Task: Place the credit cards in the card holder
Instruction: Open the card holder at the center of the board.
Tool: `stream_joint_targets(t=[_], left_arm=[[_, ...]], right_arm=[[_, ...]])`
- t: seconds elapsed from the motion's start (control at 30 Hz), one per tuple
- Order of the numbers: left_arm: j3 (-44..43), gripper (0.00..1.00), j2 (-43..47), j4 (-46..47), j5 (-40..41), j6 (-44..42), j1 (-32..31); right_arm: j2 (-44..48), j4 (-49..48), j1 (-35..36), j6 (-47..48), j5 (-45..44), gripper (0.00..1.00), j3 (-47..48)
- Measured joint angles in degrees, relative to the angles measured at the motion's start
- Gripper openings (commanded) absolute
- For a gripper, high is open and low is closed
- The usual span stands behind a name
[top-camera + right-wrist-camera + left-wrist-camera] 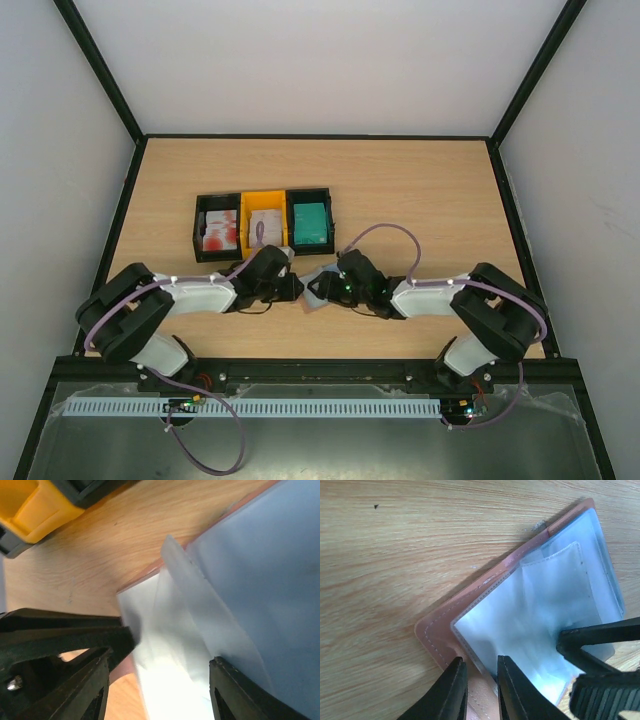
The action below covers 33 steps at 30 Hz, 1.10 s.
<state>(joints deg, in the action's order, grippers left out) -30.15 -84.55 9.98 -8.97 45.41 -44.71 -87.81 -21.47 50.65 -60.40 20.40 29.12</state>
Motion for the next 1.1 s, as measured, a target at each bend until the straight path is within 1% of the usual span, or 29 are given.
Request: stream_joint_targets(t=[0.13,0.3,0.5,0.63,0.83,1.1], left_arm=[[-0.59,0.2,-1.62,0.37,-0.09,-0.04,0.0],[-0.83,0.2,-1.84,0.39,-0.02,-0.26,0.0],[-1.03,0.2,-1.88,0.0,0.02,-0.66,0.0],[-1.4,0.2,-2.1,-0.35,0.02,-1.11,0.0],[-1.68,0.2,-2.14,-0.9,0.04,-1.49,0.0],[-1.7,0.19,-2.12,-0.94,0.04,-1.53,0.0]], right_arm=[[1.11,6.78,0.02,2.05,-5.35,0.53,2.16],[2.14,12.59,0.07,4.13,-10.71,0.54,4.15],[4.52,20.94,0.04,6.49,-18.05,0.6,6.03],[5.11,24.94,0.04,8.48,-22.12,0.61,7.5],[5.09,26.01,0.04,11.13,-22.14,0.6,7.8],[5.09,23.26,0.04,12.83,-15.54,0.56,7.8]])
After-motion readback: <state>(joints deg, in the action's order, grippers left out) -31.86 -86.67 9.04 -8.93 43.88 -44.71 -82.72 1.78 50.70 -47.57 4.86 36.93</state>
